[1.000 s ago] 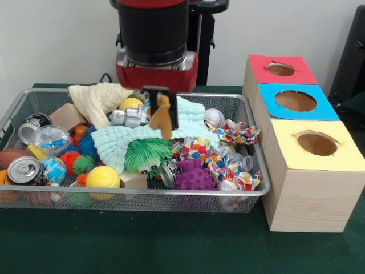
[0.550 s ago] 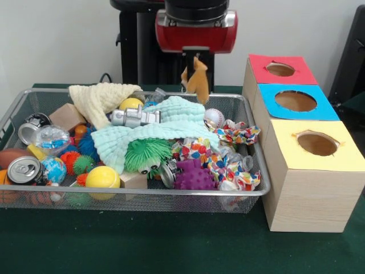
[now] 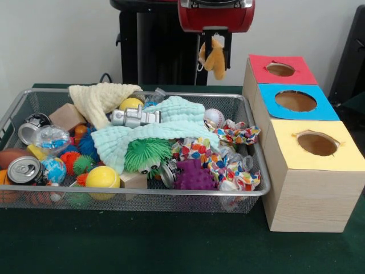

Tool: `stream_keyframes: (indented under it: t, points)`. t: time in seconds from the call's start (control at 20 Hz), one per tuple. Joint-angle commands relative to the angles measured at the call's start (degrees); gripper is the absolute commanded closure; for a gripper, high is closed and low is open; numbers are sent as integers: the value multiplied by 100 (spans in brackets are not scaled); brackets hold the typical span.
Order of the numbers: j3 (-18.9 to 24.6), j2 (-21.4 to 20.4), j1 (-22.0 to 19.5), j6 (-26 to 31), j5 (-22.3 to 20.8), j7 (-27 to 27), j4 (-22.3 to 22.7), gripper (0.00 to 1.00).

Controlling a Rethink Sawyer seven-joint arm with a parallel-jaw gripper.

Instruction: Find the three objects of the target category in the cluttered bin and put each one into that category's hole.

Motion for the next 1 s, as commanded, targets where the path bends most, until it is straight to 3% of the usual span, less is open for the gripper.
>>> stream_keyframes:
  t: [0.05, 0.4, 1.0]
  points:
    - [-29, -105, -79, -526, 28, -116, 987, 100]
    - [-95, -127, 219, -1040, 59, 412, 1405, 100]
    - [-297, -607, 791, -1127, 576, 872, 1779, 100]
